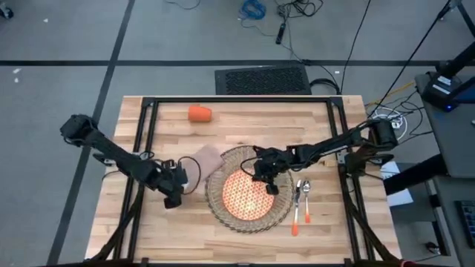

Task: Set table place
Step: Put the white napkin on the table to the left of the brown mat

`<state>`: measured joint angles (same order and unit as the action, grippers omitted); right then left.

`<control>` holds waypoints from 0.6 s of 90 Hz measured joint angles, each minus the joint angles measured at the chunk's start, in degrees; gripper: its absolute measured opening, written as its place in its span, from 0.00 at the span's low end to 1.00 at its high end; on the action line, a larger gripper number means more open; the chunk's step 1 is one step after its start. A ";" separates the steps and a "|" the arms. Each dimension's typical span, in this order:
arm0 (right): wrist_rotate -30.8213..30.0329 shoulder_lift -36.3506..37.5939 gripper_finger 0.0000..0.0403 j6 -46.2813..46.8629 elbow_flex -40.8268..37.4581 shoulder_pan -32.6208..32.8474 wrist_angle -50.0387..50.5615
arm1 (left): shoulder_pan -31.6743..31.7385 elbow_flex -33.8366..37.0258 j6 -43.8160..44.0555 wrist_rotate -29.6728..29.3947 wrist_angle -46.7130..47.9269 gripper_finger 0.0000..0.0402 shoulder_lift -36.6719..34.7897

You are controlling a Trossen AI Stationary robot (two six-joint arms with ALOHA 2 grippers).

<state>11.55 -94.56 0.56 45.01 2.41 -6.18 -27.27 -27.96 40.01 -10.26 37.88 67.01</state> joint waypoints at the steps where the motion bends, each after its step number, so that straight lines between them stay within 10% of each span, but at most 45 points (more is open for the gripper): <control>1: 0.00 -0.09 0.04 0.07 0.00 0.02 -0.15 | 0.19 0.40 0.00 0.30 -0.40 0.51 -0.12; 54: 0.32 -1.34 0.04 0.11 0.01 0.82 -9.45 | -1.66 5.74 18.00 4.54 -17.39 0.48 1.67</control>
<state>11.87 -95.90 0.66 45.03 3.23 -15.62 -28.93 -22.22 58.01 -5.72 20.48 68.68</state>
